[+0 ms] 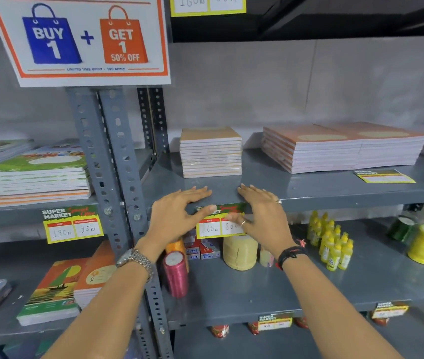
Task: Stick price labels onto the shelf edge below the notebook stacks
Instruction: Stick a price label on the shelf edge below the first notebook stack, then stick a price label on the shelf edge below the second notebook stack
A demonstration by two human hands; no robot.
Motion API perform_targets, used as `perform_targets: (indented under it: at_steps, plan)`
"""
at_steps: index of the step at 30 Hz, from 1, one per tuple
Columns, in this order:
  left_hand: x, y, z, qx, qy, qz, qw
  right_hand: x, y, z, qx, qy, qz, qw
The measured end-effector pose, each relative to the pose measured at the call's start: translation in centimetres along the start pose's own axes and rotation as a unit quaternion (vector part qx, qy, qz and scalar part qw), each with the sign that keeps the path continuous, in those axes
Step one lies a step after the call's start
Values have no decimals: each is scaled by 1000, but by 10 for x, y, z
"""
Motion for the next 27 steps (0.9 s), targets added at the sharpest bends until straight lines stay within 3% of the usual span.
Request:
perform_targets:
  at_steps: [2,5,10,14,15,20,27]
  plan:
    - [7,1,1,44,-53,-25,997,1,-7,-8,38,-15,40,998]
    - [10,13,-20,72,-117,-58,989,27,-19,-37,35,20,39,998]
    - [-35,56,-114,58,-109,-55,991,128,-28,-145,-54,64,-99,992]
    - [-98,87,-176,84,-98,25,991,189,-22,-245,-152,69,-152,974]
    - [-124,101,-214,98,-100,38,989,216,-22,-287,-173,68,-139,973]
    - [-194,134,-268,170,-84,109,976,228,1,-376,-257,84,-53,961]
    - [-222,147,-296,255,-90,67,961,208,38,-397,-249,62,91,962]
Point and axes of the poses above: each hand's wrist, its own y-axis towards the middle knuckle, its own x-axis out of the back of the hand, z = x × y, the point moved 10 cm from there along y, towards the middle knuckle, and after that the axes turned 5 degrees about y, right-handed, at the moved point
